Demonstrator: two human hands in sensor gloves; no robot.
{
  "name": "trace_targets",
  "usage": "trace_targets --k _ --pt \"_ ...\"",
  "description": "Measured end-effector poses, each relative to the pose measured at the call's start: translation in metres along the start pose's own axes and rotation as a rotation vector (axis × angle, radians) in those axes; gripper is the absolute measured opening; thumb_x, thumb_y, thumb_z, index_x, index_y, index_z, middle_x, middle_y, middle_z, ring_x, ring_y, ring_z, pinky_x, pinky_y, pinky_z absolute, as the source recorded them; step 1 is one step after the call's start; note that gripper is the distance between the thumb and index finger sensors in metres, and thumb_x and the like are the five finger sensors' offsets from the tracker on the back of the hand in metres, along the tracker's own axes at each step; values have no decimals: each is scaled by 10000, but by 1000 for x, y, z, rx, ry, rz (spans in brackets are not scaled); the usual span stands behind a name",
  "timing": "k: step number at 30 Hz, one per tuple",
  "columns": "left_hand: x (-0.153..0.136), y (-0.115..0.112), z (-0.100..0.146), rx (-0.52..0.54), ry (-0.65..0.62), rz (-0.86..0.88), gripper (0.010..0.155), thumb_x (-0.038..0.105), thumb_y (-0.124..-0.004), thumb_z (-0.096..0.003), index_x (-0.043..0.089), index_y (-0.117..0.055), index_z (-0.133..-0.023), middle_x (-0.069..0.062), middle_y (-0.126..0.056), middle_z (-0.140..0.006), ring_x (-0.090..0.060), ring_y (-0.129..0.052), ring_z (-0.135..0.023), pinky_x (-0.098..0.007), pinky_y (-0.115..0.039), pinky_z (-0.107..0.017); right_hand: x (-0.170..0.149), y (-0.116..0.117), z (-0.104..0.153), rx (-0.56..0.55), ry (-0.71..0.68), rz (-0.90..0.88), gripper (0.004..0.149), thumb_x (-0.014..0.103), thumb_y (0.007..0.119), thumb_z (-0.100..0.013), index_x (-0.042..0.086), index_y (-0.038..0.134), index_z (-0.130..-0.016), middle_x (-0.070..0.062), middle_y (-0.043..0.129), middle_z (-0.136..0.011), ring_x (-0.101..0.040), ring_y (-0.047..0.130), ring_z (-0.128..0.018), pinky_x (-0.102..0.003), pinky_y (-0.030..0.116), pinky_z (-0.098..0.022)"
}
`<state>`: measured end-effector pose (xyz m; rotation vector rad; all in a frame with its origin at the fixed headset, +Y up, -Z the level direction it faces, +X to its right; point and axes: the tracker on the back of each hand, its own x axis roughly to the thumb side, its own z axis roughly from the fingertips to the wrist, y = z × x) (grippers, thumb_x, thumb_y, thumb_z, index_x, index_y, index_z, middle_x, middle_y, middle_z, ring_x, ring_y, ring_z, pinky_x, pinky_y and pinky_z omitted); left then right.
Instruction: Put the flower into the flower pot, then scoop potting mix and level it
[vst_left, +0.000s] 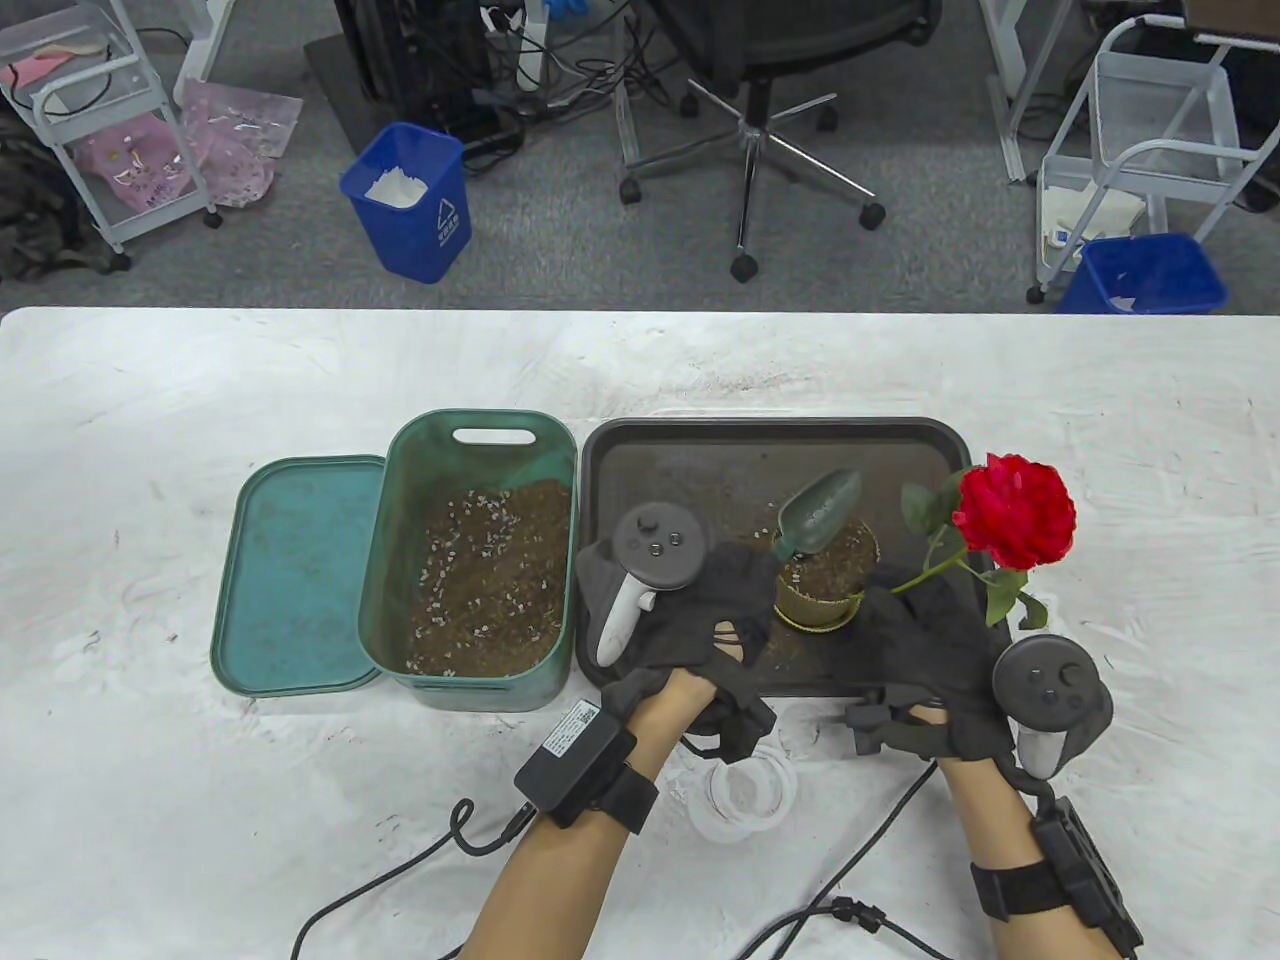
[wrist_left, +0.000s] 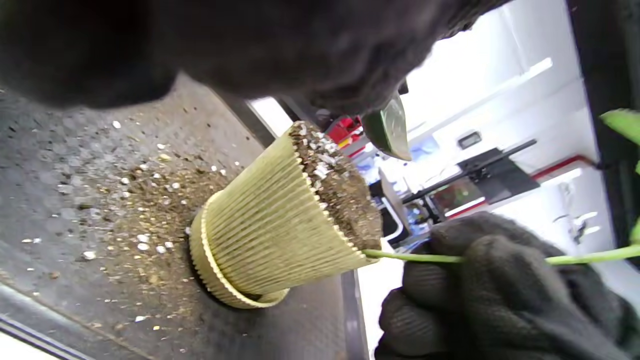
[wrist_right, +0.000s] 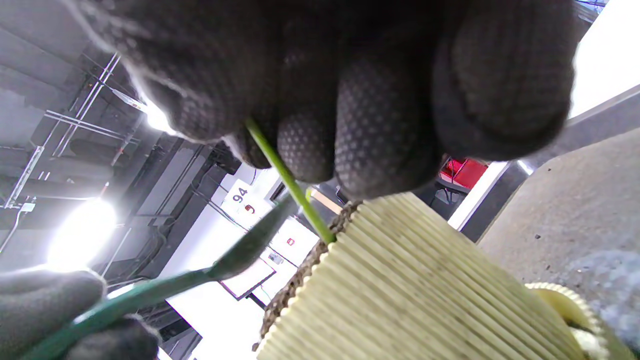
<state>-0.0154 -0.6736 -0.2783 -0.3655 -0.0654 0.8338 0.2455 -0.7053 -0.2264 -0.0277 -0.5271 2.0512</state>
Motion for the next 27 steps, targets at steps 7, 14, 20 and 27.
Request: trace_targets --k 7,14,20,27 --pt "1 -7 2 -2 -33 4 499 512 -617 -461 157 -818 -749 148 -968 -348 -18 -998 25 -271 -955 -104 0 0 0 -2 0 3 377 324 864 -355 181 913 -700 -135 1012 -635 -344 1045 -393 -502 927 -272" --pt "7 -6 7 81 -32 -77 499 518 -621 -458 164 -824 -745 154 -970 -343 -13 -1002 27 -265 -958 -104 0 0 0 -2 -2 6 376 324 863 -356 182 914 -700 -134 1014 -634 -342 1046 -394 -501 928 -271" --pt "9 -10 6 24 -21 -208 495 520 -612 -455 178 -828 -741 151 -973 -345 -21 -1010 23 -272 -960 -104 0 0 1 -2 -7 10 377 324 864 -355 182 912 -701 -134 1013 -635 -344 1045 -394 -502 927 -271" --pt "13 -17 13 67 -28 -164 498 510 -637 -451 151 -838 -734 135 -978 -335 -33 -1007 35 -283 -956 -94 0 0 1 -3 -7 12 377 324 863 -356 182 912 -701 -134 1013 -635 -343 1045 -394 -502 927 -271"
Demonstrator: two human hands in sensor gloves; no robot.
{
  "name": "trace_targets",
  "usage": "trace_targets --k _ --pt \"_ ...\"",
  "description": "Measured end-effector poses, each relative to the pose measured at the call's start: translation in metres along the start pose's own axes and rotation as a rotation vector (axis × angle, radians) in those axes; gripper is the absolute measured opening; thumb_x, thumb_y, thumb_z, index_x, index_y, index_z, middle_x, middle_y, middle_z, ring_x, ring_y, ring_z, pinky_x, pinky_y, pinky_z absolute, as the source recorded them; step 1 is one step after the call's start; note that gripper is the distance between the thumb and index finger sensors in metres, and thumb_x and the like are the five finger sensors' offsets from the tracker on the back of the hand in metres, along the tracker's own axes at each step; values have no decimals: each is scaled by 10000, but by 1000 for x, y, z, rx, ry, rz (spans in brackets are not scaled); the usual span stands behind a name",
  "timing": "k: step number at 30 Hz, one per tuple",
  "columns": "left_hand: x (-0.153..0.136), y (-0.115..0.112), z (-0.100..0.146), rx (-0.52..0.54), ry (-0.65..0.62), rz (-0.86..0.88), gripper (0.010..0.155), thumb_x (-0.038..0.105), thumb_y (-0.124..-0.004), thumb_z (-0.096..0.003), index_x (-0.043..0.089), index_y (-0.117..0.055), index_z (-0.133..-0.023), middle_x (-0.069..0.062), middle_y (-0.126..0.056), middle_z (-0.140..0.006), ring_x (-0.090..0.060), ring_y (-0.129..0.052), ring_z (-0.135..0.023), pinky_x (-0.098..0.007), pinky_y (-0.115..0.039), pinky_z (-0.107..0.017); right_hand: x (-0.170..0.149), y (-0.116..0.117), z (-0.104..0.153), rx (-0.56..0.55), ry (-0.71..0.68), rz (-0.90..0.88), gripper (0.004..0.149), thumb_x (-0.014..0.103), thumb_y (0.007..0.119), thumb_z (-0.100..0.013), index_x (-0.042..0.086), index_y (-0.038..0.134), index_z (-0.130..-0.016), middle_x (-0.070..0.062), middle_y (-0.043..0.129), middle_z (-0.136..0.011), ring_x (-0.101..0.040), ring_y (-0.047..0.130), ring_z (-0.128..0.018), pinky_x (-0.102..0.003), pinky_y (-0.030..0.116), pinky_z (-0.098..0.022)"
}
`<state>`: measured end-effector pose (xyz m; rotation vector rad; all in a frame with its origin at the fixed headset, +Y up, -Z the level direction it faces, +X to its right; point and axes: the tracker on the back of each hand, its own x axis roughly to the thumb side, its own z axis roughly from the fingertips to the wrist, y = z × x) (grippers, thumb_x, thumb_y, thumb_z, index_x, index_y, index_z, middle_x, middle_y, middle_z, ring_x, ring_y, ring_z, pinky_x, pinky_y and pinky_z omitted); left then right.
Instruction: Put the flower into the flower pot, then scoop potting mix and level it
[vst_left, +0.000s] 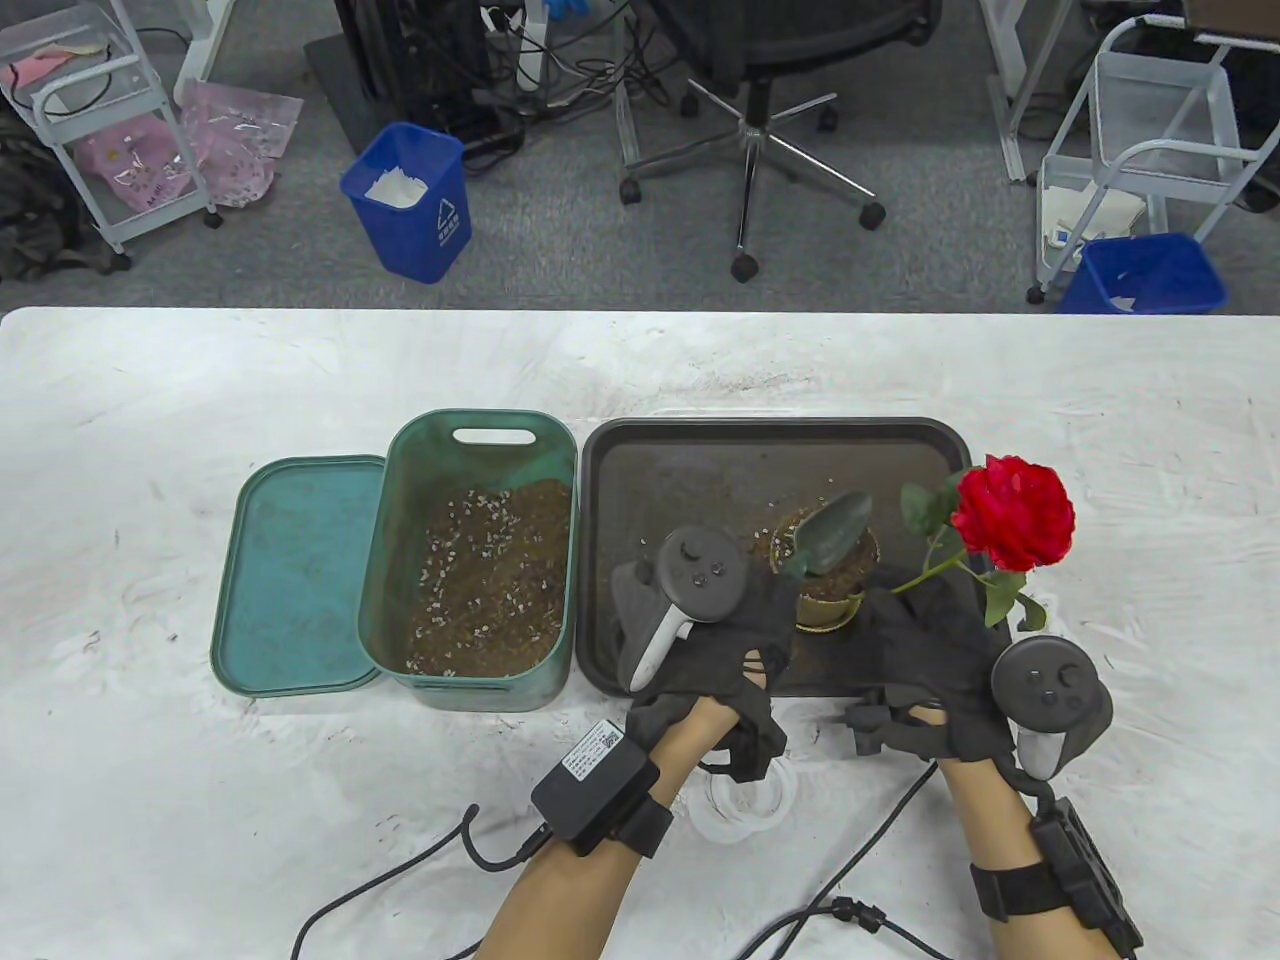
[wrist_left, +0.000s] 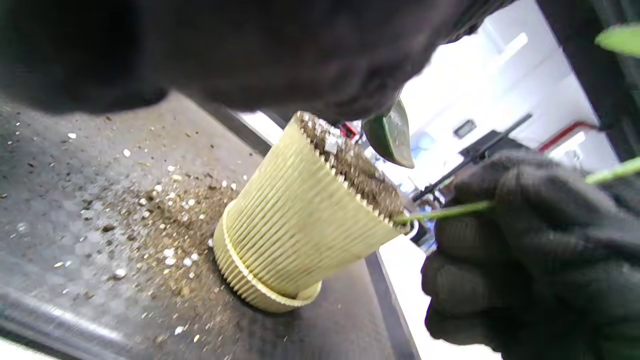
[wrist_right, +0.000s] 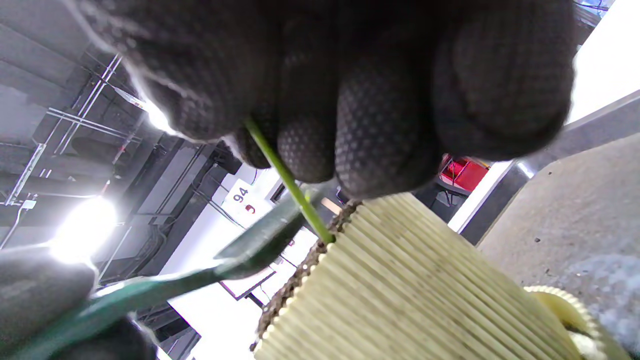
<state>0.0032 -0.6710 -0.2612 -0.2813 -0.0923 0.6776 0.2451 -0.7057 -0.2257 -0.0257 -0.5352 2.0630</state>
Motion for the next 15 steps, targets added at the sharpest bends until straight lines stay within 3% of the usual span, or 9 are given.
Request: trace_targets --k 2,7,9,10,15 --pt "0 -1 0 -34 4 -66 496 517 -610 -453 173 -821 -742 144 -974 -353 -29 -1016 20 -277 -960 -105 0 0 0 0 0 0 378 324 864 -355 182 911 -702 -135 1013 -635 -342 1046 -394 -502 927 -271" --pt "-3 10 1 32 9 110 497 517 -619 -462 161 -817 -747 152 -970 -352 -14 -1008 21 -266 -960 -106 0 0 0 1 -2 3 378 324 864 -355 181 911 -701 -134 1013 -635 -344 1045 -394 -502 927 -272" --pt "-10 16 -3 49 136 118 498 504 -640 -451 139 -842 -724 133 -980 -324 -29 -1003 53 -280 -955 -76 0 0 0 1 -1 2 377 324 864 -355 183 911 -702 -134 1013 -635 -343 1046 -393 -502 927 -272" --pt "-15 18 -6 -1 193 89 498 502 -642 -447 139 -848 -718 131 -983 -318 -30 -1004 61 -282 -955 -68 0 0 0 1 -1 2 376 323 864 -356 181 912 -701 -134 1013 -635 -343 1045 -394 -502 927 -272" --pt "-27 28 6 31 77 343 501 509 -614 -462 149 -804 -755 143 -968 -368 -19 -1017 7 -271 -962 -114 -1 0 0 1 5 -4 377 324 864 -356 182 911 -702 -134 1013 -635 -342 1045 -394 -503 927 -271"
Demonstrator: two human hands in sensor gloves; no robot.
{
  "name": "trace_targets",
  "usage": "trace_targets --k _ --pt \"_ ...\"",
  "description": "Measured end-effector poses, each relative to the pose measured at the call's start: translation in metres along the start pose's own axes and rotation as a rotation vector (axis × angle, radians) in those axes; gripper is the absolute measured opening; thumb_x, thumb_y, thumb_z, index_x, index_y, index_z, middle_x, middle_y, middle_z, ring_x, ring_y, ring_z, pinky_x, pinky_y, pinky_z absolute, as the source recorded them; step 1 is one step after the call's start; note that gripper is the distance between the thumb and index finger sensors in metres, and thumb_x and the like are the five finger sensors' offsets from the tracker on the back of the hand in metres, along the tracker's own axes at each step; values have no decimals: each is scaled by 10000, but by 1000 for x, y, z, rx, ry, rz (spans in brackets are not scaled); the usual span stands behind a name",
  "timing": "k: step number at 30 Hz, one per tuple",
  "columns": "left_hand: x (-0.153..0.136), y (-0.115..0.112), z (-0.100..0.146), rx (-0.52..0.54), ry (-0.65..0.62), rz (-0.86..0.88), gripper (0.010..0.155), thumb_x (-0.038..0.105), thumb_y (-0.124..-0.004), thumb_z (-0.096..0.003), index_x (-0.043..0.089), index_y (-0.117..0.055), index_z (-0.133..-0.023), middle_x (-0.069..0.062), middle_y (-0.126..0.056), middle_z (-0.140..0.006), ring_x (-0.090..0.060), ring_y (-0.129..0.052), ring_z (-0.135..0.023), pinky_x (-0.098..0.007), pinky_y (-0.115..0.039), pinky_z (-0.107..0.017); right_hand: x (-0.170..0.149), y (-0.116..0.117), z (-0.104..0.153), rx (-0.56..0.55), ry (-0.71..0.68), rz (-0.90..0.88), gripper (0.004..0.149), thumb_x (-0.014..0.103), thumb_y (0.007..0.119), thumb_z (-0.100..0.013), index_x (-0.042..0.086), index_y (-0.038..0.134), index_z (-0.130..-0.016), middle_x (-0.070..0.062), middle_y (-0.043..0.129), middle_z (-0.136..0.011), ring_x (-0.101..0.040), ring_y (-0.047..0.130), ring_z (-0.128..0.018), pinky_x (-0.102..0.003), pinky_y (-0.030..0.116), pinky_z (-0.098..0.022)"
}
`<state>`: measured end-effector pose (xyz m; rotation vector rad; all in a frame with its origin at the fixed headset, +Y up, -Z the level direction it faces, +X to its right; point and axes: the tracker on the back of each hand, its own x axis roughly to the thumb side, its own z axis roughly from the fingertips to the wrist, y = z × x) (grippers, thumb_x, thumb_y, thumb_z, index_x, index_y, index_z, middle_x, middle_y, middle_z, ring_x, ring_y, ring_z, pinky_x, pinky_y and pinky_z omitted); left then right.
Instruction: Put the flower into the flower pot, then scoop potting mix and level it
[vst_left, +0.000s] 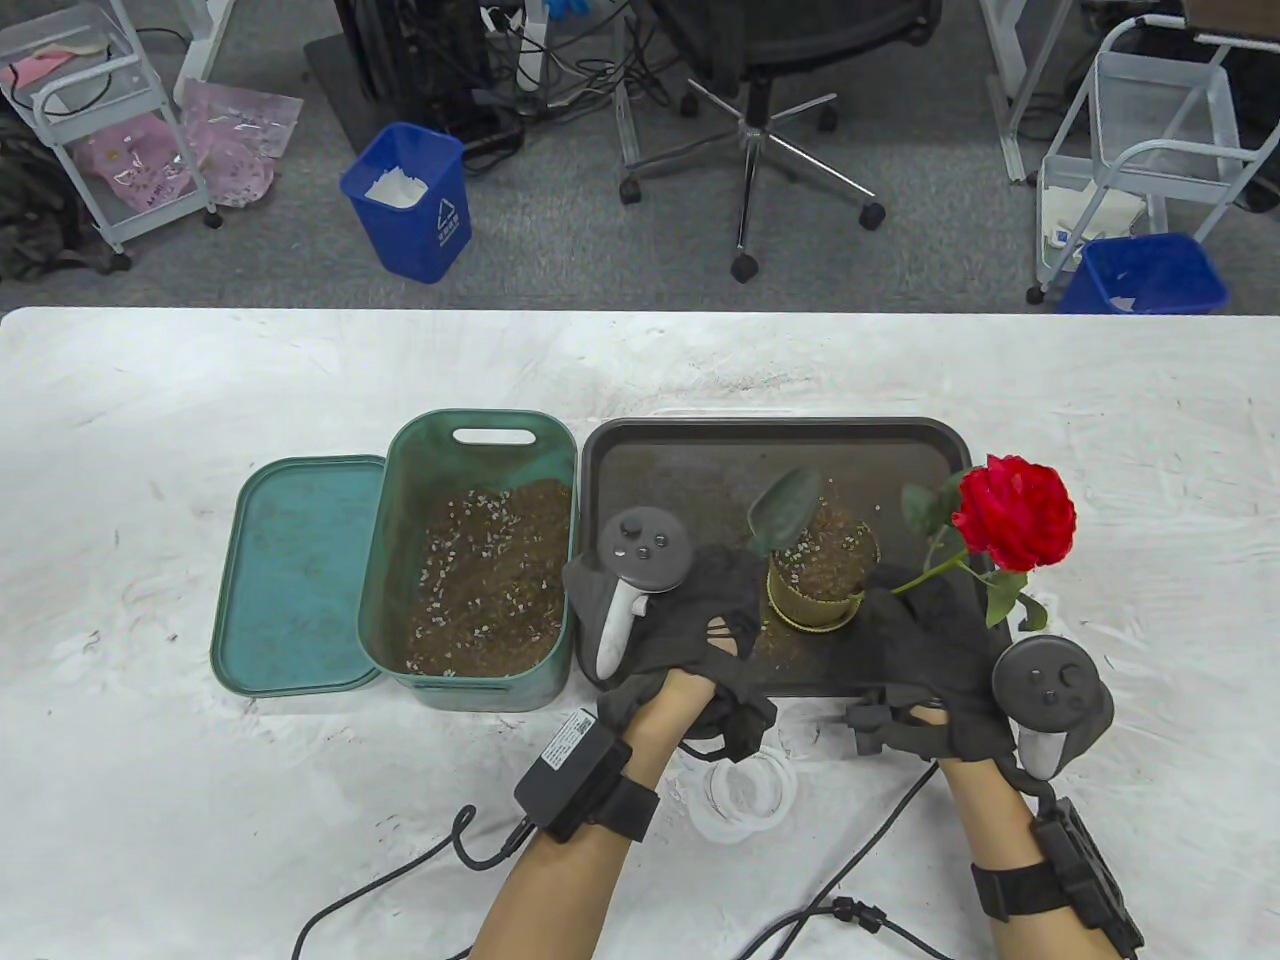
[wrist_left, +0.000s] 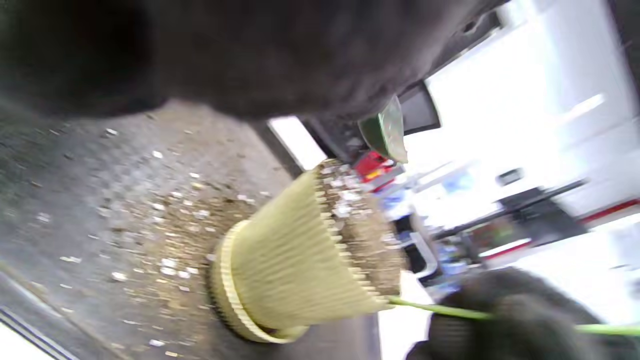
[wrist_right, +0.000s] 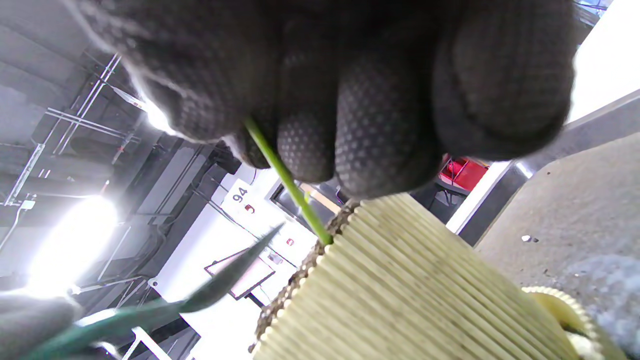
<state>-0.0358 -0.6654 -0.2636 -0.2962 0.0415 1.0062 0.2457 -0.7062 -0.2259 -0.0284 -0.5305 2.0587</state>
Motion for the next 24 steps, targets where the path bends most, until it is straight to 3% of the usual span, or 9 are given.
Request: trace_targets --k 6,12,17,24 --pt "-30 6 34 59 -107 215 511 512 -656 -470 120 -817 -756 120 -1004 -392 -27 -1060 2 -273 -982 -113 1 0 0 0 -3 5 378 323 864 -356 181 910 -703 -136 1012 -635 -342 1045 -393 -502 927 -271" --pt "-59 -7 46 77 -163 362 510 510 -678 -467 115 -821 -757 100 -1021 -414 -48 -1082 -14 -282 -987 -123 7 1 1 26 -21 48 381 315 870 -359 185 905 -716 -146 1002 -643 -345 1037 -398 -504 921 -275" --pt "-76 -15 45 71 -130 356 509 510 -675 -471 116 -812 -763 101 -1016 -422 -49 -1080 -24 -282 -986 -134 21 1 1 33 -65 102 381 302 877 -359 186 903 -721 -147 998 -634 -337 1029 -389 -503 914 -272" --pt "-73 -14 51 60 -163 355 510 510 -674 -471 118 -807 -769 99 -1010 -427 -53 -1075 -32 -286 -981 -142 44 -2 -17 15 -36 159 384 288 887 -353 182 900 -721 -147 998 -615 -325 1022 -370 -496 909 -262"
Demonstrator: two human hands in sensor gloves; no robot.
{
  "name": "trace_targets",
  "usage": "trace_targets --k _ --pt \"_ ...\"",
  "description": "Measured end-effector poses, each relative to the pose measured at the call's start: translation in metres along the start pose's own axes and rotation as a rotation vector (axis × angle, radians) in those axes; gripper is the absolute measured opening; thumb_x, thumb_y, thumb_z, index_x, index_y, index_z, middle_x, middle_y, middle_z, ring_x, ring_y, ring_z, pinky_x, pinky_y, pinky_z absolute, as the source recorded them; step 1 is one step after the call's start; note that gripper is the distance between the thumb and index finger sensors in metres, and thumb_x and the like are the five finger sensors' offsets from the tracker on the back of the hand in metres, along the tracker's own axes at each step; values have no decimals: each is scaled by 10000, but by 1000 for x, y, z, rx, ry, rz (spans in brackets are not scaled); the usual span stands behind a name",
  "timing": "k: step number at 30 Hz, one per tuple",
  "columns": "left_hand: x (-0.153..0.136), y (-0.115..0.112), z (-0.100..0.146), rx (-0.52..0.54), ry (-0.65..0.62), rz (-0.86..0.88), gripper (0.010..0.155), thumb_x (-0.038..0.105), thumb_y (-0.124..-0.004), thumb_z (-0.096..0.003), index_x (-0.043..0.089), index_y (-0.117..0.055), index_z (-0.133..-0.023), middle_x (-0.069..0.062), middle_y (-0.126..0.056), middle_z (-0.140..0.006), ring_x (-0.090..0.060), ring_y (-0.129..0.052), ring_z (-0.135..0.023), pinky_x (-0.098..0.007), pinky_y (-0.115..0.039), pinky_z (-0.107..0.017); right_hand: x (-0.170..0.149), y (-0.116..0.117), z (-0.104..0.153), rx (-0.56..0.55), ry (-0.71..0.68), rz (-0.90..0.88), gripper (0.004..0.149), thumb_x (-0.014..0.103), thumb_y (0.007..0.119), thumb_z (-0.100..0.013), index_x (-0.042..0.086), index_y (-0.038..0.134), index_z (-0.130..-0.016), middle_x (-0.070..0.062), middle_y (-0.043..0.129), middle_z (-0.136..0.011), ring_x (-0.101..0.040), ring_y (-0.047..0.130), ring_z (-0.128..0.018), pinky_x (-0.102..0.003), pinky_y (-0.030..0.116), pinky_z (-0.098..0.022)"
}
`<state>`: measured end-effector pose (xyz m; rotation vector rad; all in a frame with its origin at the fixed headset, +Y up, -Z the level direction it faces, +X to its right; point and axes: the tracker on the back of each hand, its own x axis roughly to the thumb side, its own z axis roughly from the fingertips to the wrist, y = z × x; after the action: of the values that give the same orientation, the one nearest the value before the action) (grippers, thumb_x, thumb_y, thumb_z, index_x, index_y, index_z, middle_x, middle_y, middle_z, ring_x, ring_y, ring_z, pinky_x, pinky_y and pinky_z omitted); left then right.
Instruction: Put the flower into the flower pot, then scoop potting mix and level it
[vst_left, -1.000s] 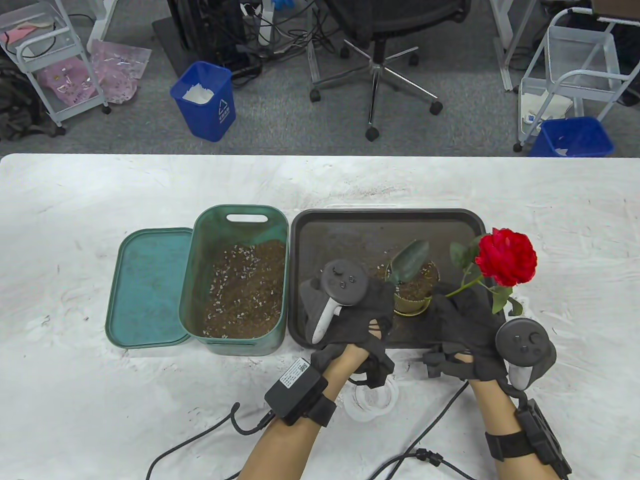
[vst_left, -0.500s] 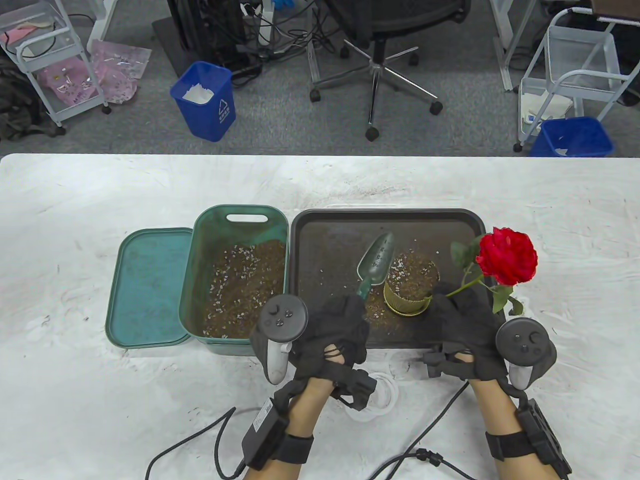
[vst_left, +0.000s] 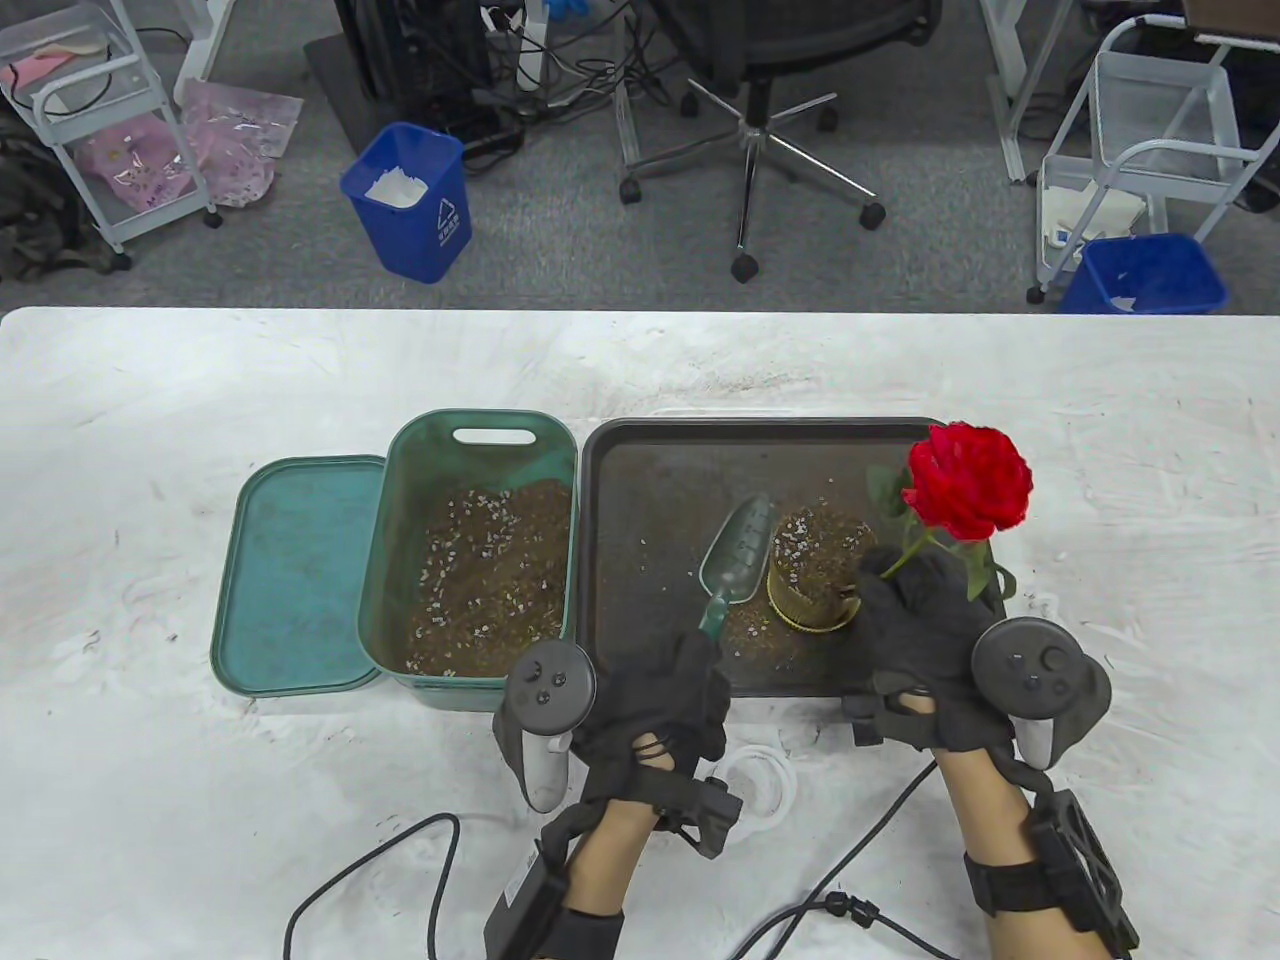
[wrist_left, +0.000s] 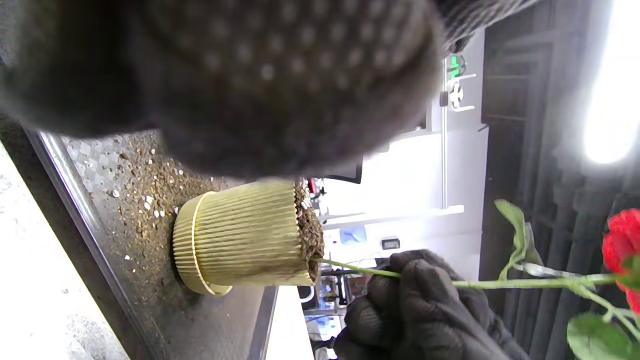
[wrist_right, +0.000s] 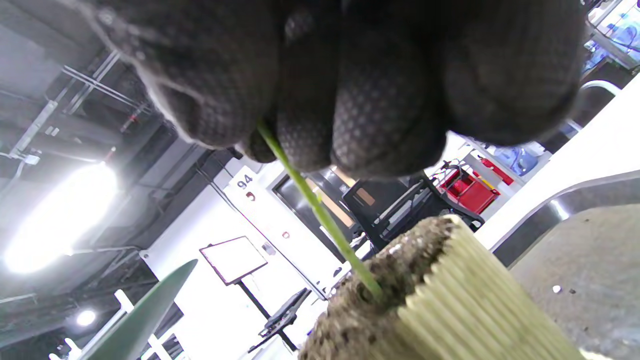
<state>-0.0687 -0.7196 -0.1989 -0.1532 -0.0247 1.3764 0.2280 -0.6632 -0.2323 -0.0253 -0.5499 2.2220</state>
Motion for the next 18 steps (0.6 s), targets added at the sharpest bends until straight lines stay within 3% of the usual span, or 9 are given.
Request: trace_targets --k 14,18 --pt "-13 -5 -7 -34 70 39 512 500 -681 -469 103 -805 -767 91 -1009 -422 -59 -1073 -23 -291 -978 -133 11 -4 -77 76 155 99 375 260 927 -311 148 918 -669 -154 1025 -572 -335 1050 -343 -501 929 -241" --pt "-14 -7 -8 -43 77 26 511 501 -679 -469 106 -803 -769 92 -1007 -423 -59 -1071 -26 -291 -977 -136 12 0 -88 180 202 92 375 269 924 -314 154 919 -671 -149 1031 -577 -336 1053 -345 -498 931 -240"
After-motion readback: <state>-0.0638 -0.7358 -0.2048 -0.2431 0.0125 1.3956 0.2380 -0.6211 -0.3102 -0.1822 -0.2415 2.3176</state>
